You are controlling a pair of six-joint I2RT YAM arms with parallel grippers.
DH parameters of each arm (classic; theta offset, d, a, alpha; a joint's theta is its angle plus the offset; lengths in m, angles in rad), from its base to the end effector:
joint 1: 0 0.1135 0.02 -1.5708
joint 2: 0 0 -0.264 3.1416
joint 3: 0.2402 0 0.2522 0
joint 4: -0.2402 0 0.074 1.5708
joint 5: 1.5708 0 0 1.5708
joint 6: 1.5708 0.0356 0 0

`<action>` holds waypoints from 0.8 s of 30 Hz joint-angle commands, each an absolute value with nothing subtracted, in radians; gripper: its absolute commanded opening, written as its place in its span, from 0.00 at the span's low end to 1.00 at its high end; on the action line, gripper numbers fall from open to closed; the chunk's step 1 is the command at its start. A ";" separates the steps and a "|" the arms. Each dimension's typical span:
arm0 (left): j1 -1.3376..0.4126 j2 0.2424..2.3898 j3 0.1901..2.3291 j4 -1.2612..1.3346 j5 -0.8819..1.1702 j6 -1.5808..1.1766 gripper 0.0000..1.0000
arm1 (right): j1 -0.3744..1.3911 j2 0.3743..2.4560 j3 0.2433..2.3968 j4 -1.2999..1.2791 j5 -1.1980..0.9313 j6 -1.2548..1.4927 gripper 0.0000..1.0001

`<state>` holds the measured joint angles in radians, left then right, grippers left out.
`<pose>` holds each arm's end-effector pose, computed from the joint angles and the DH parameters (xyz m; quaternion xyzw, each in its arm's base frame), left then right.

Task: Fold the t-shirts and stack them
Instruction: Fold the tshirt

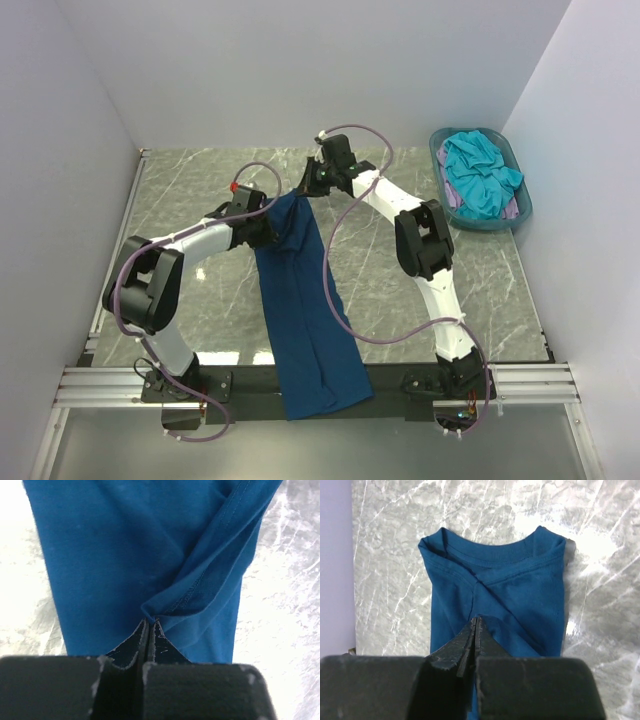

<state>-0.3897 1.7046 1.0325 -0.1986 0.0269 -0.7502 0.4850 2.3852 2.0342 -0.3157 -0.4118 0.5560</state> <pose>0.3279 -0.1357 0.1858 -0.1638 0.9249 -0.1957 0.2819 0.4768 0.2674 0.2009 -0.0580 0.8832 0.3722 0.2795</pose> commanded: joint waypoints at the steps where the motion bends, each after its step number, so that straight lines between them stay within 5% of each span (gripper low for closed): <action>1: -0.380 1.700 1.054 -0.215 0.002 -0.772 0.01 | 0.477 2.425 2.040 -0.252 -0.422 0.569 0.03; 24: -0.331 1.680 1.029 -0.264 -0.060 -0.834 0.22 | 0.454 2.339 1.979 -0.241 -0.451 0.529 0.35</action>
<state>-0.3439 1.7187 1.0321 -0.2417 -0.0273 -0.8112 0.4755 2.4451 2.0102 -0.2703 -0.4374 0.5560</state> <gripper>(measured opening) 0.201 0.345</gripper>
